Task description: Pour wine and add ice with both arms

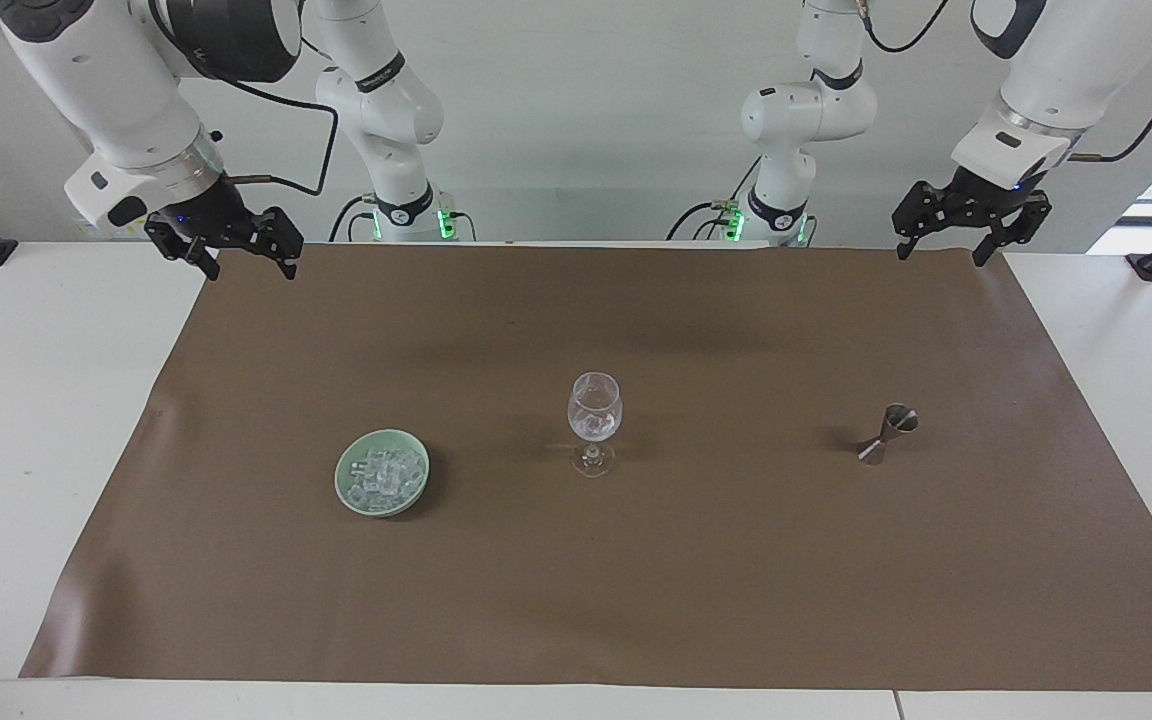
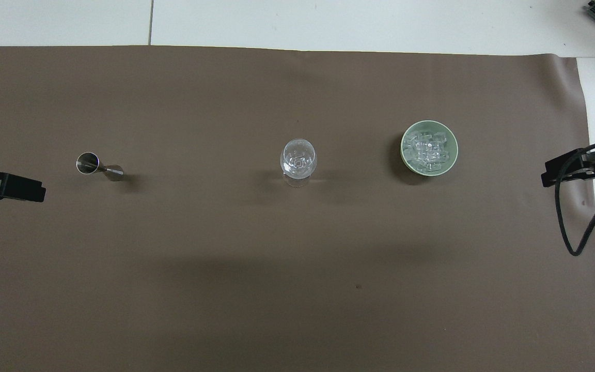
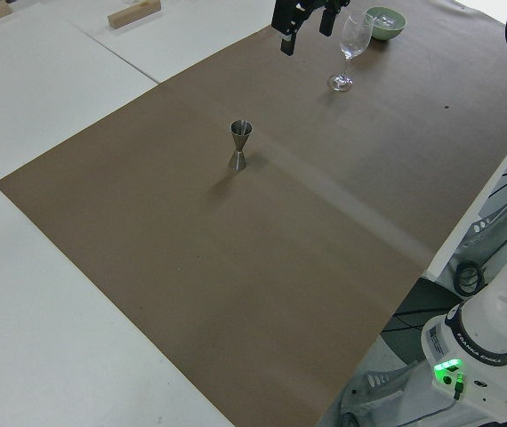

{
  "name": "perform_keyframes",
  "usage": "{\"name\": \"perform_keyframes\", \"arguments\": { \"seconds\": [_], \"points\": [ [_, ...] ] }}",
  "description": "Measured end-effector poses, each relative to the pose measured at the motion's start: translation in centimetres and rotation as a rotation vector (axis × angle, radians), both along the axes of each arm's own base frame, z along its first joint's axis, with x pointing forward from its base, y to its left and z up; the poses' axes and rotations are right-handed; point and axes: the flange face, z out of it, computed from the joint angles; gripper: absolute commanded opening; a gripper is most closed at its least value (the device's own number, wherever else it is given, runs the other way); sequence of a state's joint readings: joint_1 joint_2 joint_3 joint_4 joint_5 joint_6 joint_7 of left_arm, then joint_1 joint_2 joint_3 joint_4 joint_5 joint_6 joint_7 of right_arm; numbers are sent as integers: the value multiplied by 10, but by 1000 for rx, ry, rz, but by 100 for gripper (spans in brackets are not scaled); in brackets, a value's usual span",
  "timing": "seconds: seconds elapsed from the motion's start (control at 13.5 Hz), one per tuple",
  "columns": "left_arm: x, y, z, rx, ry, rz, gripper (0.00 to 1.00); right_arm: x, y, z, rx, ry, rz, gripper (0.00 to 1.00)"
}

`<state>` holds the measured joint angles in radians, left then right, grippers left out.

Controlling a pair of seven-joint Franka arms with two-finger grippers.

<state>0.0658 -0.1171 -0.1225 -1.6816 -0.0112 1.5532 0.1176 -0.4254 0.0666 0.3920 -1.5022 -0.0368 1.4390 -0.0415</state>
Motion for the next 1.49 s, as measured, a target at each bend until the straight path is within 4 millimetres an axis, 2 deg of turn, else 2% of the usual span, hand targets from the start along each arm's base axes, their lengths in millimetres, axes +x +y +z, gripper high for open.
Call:
{"name": "perform_keyframes", "arguments": {
  "seconds": [0.52, 1.11, 1.34, 1.49],
  "points": [
    [0, 3, 0, -6, -1, 2, 100, 0, -4, 1, -1, -3, -7, 100],
    [1, 18, 2, -4, -4, 33, 100, 4, 0, 5, 5, -44, -1, 100],
    [1, 18, 2, -4, -5, 34, 100, 0, 7, 10, 0, -38, 3, 100],
    [0, 16, 5, -3, -11, 30, 100, -6, 2, 15, -1, -33, -10, 100]
  ]
}}
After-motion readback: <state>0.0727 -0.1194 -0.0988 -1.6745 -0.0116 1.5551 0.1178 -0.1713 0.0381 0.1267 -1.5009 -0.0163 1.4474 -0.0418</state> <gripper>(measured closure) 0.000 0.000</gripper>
